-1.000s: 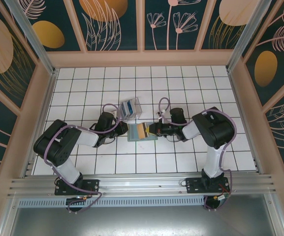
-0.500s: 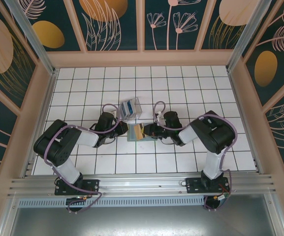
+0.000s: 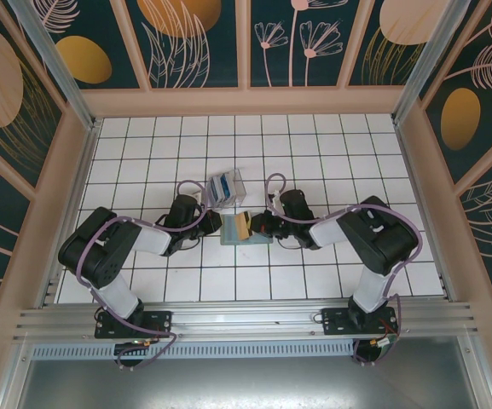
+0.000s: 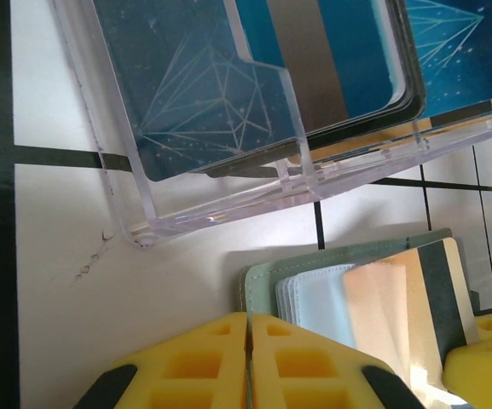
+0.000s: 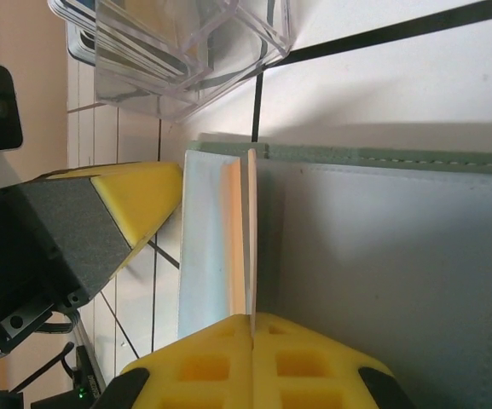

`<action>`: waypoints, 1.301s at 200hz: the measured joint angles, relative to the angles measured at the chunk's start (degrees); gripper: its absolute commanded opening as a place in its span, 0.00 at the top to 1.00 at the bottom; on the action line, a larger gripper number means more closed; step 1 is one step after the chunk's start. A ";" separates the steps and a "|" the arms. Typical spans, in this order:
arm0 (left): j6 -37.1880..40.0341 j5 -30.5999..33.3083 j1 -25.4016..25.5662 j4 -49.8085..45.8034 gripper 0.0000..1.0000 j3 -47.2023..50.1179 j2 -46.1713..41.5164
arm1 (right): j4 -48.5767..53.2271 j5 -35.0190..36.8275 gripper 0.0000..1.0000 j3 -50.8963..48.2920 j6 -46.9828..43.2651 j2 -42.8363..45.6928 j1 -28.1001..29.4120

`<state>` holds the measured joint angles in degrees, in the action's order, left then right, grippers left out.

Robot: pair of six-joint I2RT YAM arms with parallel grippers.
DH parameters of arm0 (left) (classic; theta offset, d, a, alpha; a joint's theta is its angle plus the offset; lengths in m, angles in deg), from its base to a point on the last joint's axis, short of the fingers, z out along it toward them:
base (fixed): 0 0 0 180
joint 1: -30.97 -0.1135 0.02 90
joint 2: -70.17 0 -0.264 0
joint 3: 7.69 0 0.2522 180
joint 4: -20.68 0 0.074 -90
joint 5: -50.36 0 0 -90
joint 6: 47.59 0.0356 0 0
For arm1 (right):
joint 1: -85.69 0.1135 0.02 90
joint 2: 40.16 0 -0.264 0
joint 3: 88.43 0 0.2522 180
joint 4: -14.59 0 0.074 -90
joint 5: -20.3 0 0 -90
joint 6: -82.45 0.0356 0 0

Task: Put the credit cards into the card holder
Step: Insert the credit card into the card slot.

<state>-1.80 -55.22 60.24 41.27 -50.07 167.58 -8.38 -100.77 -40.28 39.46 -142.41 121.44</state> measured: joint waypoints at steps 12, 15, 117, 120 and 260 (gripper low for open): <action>0.00 0.02 0.00 0.24 0.89 0.17 -0.02 | -0.98 0.02 1.00 0.00 1.03 -0.48 0.04; 0.00 0.02 0.00 0.35 0.89 0.22 -0.02 | -1.14 0.02 1.00 0.00 1.14 -0.57 0.07; -0.61 0.61 0.20 2.49 0.89 1.31 -0.02 | -3.82 1.73 0.81 1.01 5.97 -3.19 3.39; -0.63 0.63 0.22 2.54 0.89 1.33 -0.02 | -3.30 2.08 0.81 1.11 5.90 -2.95 3.45; -1.14 0.66 0.33 3.87 0.91 2.10 0.00 | 13.22 9.09 1.00 6.27 -0.17 0.11 7.13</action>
<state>-2.93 -54.56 60.57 45.14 -47.97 167.58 4.85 -91.67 -34.00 39.28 -142.31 128.57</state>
